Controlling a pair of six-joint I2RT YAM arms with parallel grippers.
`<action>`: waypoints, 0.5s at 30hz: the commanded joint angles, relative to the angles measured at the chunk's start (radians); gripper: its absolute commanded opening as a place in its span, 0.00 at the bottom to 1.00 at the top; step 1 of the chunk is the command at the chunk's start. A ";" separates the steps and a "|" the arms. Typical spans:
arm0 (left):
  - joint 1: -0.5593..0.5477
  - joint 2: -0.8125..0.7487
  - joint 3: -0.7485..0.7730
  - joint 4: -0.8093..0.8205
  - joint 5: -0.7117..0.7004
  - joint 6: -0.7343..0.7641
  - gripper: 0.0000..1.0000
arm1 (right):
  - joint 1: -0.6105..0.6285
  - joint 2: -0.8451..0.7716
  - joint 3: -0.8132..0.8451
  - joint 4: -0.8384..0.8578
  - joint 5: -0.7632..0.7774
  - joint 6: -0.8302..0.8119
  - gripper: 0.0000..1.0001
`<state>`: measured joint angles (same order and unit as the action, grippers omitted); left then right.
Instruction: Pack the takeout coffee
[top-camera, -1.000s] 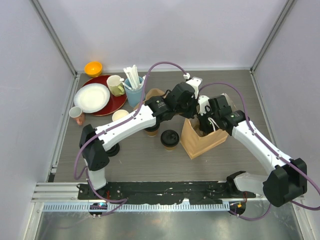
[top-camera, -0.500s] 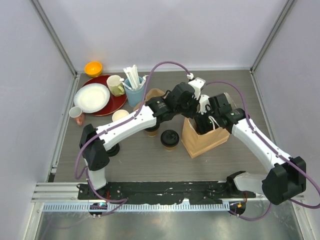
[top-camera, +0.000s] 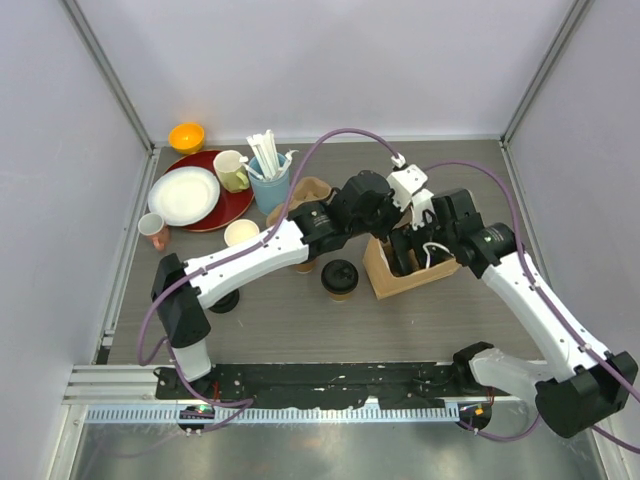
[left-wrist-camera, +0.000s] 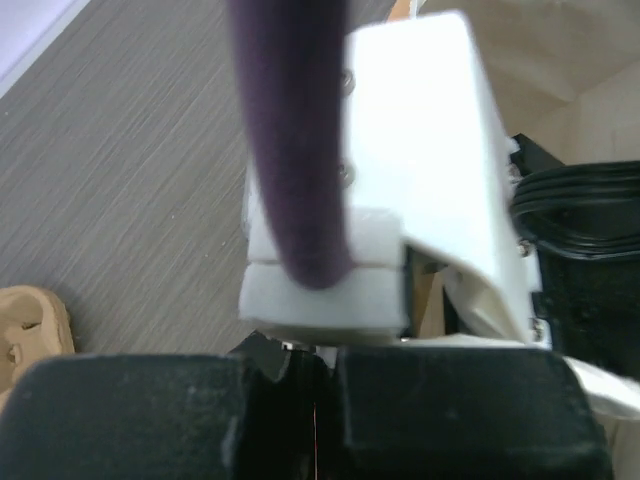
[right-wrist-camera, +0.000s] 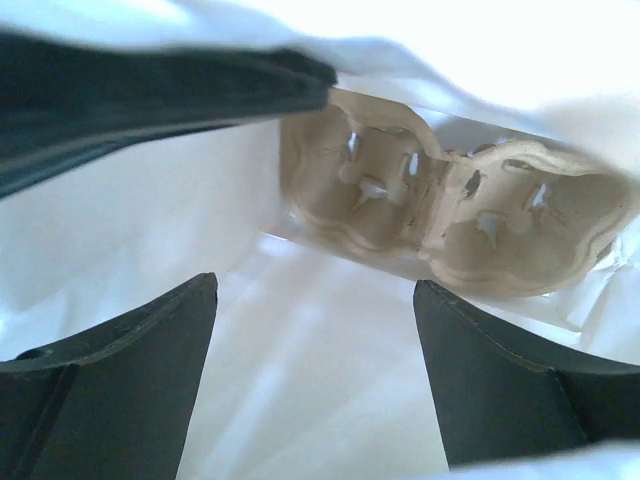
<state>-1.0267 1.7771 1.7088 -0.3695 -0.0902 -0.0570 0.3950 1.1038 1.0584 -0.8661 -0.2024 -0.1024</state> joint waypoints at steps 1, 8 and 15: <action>-0.001 -0.031 0.015 0.011 0.030 0.051 0.00 | 0.016 -0.073 0.043 0.053 -0.069 0.079 0.85; -0.001 -0.042 0.005 -0.014 0.015 0.031 0.00 | 0.016 -0.163 0.054 0.075 -0.028 0.176 0.84; -0.003 -0.041 0.006 -0.008 0.007 0.049 0.00 | 0.015 -0.242 0.103 0.078 0.061 0.242 0.83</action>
<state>-1.0283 1.7718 1.7088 -0.3695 -0.0700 -0.0307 0.4023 0.9283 1.0740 -0.8639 -0.1787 0.0925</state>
